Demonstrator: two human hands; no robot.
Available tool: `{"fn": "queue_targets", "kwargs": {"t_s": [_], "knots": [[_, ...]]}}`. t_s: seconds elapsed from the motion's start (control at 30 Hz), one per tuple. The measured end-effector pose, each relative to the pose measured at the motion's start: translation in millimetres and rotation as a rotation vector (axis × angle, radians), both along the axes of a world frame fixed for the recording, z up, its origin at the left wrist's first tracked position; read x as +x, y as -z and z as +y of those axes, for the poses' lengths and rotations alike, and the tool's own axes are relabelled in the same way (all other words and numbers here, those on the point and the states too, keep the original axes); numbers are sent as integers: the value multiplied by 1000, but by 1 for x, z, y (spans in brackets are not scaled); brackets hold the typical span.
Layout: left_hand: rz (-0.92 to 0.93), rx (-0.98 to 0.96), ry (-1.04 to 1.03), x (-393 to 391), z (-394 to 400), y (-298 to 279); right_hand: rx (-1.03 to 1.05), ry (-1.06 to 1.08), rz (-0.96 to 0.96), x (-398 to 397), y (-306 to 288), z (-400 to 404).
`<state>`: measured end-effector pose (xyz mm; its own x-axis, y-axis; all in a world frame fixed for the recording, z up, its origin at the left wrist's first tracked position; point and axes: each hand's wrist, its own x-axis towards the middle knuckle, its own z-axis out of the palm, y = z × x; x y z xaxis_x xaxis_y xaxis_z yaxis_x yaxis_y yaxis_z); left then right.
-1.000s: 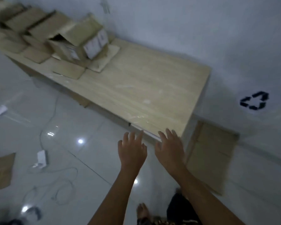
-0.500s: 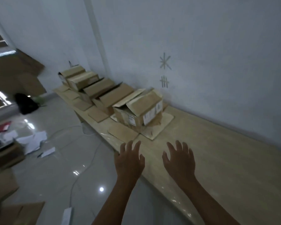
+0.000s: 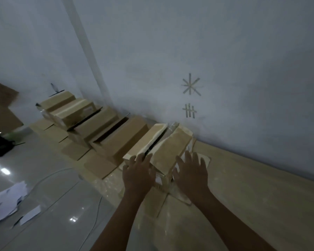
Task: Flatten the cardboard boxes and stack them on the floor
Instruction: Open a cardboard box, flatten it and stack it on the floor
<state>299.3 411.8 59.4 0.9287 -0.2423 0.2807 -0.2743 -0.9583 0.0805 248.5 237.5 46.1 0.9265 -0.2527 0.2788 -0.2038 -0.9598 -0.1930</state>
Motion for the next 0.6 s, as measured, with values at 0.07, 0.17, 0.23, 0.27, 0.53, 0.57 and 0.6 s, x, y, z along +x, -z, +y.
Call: {"fn": "queue_targets", "kwargs": {"t_s": [0.07,0.17,0.23,0.27,0.53,0.57,0.6], "knots": [[30,-10,52,51,4,2,-18,48,-1,36,0,7],[51,-57,161,119,11,11,-73,125,43,78,6,19],[101,-85,227,155,16,20,-104,157,107,100,14,30],[133,-98,249,170,19,24,-111,172,140,109,18,37],[276,-55,343,227,48,110,230,271,258,129,76,84],[315,-143,315,223,47,111,272,282,290,128,82,88],[341,-240,280,217,46,109,299,293,284,127,84,92]]}}
